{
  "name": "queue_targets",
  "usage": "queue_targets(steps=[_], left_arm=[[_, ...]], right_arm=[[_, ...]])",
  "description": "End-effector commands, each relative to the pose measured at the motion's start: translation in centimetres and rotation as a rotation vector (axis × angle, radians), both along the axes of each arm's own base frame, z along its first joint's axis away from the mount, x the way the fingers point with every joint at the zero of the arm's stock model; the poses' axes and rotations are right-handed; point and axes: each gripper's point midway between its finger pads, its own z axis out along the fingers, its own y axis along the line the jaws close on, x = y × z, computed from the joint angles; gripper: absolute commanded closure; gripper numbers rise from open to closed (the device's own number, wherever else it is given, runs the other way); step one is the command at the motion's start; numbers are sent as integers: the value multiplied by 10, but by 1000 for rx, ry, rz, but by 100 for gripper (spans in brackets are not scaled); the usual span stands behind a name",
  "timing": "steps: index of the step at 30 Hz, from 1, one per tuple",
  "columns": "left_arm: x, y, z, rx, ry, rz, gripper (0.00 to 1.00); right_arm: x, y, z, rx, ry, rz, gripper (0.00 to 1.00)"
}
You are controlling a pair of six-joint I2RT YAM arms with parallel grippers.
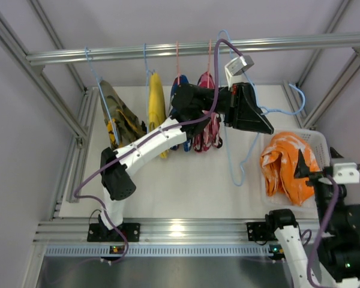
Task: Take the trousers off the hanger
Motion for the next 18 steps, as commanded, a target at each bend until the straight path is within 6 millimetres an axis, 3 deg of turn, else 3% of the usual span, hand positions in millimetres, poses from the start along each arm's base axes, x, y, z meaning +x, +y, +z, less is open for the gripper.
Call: queue_targets(steps=[1,2,4,5,8,11,15,18], left_arm=[[4,-2,11,-99,-73,50,100],[6,-5,10,-103,-71,61,100],[8,-9,9,-116,-78,63,100],[7,-10,9,-125,-83,55,100],[4,-12,12,-142,-81,35,100],[3,-12,13,-153,-90,42,100],[-4,-13,13,-167,-92,27,100],[-11,-12,13,-168,-99,11,100]], right_arm=[[-29,58,19,81,-24,343,27],[-37,79,23,119,-10,471,32],[-38,99,32,175,34,582,34],[-41,119,33,240,90,701,34],[-48,147,43,319,152,875,29],[-53,167,47,404,215,1005,22],[-50,180,59,466,220,1111,22],[-47,190,54,513,274,1184,25]])
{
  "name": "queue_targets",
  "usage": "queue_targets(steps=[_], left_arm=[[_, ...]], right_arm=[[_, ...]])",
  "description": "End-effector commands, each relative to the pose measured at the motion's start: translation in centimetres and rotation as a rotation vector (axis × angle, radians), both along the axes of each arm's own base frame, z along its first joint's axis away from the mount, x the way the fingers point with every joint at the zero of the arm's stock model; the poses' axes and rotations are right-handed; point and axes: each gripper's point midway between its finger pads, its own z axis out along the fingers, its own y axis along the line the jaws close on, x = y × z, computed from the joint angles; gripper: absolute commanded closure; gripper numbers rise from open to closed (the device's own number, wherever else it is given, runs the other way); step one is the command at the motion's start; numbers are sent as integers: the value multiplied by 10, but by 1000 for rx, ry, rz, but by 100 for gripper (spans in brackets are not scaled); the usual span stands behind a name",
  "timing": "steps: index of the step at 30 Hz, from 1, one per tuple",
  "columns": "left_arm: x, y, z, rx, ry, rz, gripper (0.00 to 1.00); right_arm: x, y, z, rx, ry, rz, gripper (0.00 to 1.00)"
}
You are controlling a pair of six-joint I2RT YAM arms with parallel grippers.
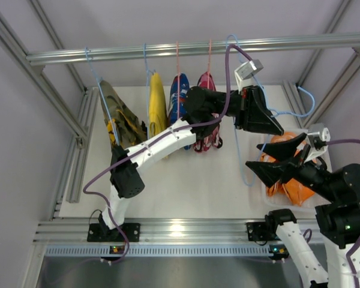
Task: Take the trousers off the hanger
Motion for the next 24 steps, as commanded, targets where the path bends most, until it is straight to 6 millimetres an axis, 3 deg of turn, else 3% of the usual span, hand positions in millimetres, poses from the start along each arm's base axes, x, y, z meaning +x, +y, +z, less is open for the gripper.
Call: queue_targets(steps=[1,5,8,11,12,13,15,17,19,20,22,23,24], left_arm=[[-19,16,25,-129,-91,-7,100],[-21,15,24,-127,-87,-11,100],[-22,14,22,-123,-83,-13,100],[-21,15,21,-131,-88,-6,100],[-22,14,20,-126,-86,-6,100],[-21,14,19,-127,-91,-3,100],[-21,15,19,-125,-99,4,100],[-17,16,18,-115,-103,20,98],[-11,17,17,-87,-96,33,71],[-11,22,20,-86,-97,36,46],[-6,25,19,-69,-92,52,31],[-8,31,24,-68,-95,58,10],[-9,34,25,-66,-99,60,1]], right_arm=[[-18,18,22,77,-15,173,27],[-17,24,34,133,-53,233,30],[-11,27,33,163,-11,258,38],[-10,29,37,192,-9,288,62],[-10,30,36,193,-2,297,83],[-9,30,35,196,7,292,91],[-7,28,36,193,3,265,100],[-6,25,32,176,22,231,100],[-6,20,30,170,35,179,100],[-8,17,35,169,19,153,100],[-8,9,40,166,-20,79,100],[-9,6,38,163,-1,51,100],[-5,-1,39,165,-15,-9,100]])
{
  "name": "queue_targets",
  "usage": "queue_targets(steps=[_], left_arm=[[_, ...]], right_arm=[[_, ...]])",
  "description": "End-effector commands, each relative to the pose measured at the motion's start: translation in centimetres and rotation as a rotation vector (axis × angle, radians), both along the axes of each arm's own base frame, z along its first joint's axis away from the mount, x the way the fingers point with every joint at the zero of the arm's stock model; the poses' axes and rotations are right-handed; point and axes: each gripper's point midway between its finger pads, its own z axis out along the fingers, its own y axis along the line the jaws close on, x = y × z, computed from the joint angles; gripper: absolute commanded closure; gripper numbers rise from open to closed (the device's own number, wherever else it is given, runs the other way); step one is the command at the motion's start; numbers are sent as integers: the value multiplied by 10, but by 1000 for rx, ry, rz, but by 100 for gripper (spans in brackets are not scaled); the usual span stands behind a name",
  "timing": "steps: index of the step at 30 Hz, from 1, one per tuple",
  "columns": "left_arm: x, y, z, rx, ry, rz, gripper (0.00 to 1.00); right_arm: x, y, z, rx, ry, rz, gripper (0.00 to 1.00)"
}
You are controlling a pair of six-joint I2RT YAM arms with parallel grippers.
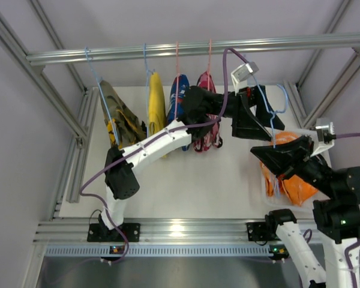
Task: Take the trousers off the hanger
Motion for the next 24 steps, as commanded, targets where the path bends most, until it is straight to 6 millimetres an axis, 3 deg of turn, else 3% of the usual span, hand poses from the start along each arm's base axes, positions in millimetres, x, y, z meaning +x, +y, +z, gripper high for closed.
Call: queue_targets(steps=[1,6,14,21,24], left_arm=[[-14,34,32,-74,-94,32,1],[-21,49,27,-31,-134,64,1],[-1,70,19,-13,-167,152,1],[2,99,39,-40,-303,246,1],[11,114,49,-53,-363,341,1]], right_arm=[[-3,-20,12,-8,-55,-168,100],[-3,-33,3,-23,-10,-277,100],[6,-44,-8,-45,38,-358,100],[46,-52,-14,17,176,-435,100],[62,-53,0,54,154,-443,100]])
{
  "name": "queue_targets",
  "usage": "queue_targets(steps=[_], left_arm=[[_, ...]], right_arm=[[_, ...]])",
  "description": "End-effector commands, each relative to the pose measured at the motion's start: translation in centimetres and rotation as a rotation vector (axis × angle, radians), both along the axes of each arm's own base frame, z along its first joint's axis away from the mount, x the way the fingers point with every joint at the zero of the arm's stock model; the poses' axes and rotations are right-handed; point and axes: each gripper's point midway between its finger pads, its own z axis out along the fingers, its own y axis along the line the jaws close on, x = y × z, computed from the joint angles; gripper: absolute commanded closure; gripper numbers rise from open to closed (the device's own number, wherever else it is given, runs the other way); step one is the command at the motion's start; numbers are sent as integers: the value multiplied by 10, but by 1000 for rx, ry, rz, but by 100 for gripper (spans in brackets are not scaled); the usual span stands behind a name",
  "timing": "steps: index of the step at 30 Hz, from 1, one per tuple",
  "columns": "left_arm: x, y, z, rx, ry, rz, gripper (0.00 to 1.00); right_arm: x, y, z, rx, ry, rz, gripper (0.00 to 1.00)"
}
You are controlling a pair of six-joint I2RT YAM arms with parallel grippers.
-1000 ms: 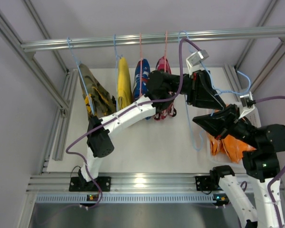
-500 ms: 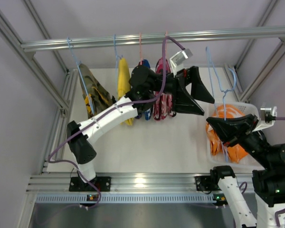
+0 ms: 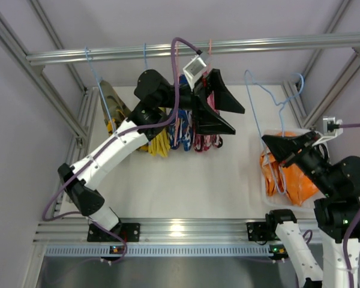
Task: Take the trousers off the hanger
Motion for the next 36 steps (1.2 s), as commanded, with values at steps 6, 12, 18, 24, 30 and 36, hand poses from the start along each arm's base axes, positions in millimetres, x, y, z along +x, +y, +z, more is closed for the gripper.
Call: queue_targets(steps=[6,12,18,24,30,36], left_arm=[[11,61,47,-78,-116,227,1],[23,80,45,-74,-93,309,1],[32,96,48,-77,-81,384,1],[63,118,35,-77,13,520,1],[99,145,23,-55,173,658,1],[122,175,5,-35,263,801,1]], right_arm=[[62,-17,31,-7,-9,-125,100],[102,-22,37,-46,-57,-164,100],[143,-21,44,-66,-68,-163,100],[189,-23,39,-107,-53,-178,100],[215,-24,9,-128,21,-180,100],[207,-19,-26,-151,63,-144,100]])
